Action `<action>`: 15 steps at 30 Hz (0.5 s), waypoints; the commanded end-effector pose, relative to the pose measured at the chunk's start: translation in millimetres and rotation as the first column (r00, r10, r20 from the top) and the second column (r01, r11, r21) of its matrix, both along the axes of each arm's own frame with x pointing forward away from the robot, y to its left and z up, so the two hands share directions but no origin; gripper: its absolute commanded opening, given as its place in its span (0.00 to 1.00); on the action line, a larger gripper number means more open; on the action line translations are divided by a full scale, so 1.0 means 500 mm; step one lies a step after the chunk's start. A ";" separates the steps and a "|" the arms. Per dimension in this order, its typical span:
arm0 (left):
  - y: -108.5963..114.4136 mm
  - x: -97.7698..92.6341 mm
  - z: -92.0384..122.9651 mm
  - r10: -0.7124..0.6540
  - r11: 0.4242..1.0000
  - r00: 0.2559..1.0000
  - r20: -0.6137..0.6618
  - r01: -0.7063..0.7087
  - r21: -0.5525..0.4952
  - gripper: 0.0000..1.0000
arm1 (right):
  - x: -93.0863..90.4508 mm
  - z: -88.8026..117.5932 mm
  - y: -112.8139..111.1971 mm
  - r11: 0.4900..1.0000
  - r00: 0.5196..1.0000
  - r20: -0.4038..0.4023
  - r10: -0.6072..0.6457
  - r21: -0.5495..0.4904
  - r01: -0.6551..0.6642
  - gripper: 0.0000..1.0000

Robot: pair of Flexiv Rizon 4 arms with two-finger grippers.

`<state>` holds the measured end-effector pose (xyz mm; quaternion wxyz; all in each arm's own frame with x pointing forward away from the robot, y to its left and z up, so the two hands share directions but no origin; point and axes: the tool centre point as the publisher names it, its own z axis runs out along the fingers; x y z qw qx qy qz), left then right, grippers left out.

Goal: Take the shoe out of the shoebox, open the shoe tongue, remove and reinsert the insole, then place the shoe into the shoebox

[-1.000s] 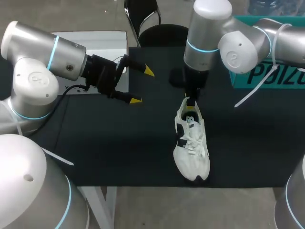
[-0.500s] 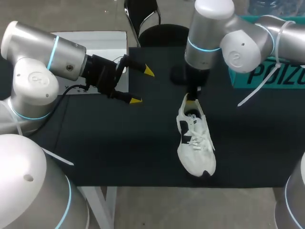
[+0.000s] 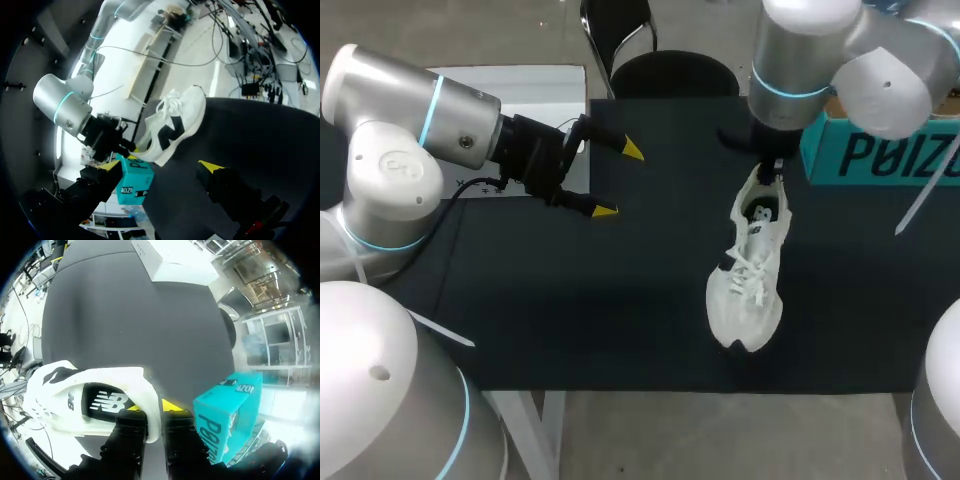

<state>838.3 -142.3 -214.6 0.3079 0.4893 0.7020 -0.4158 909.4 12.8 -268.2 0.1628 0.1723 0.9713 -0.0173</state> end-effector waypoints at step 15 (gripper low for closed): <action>-0.001 0.001 0.001 -0.001 1.000 1.000 0.000 0.001 0.004 1.00 | -0.005 0.312 -0.210 0.943 0.950 0.041 -0.311 -0.113 0.314 0.00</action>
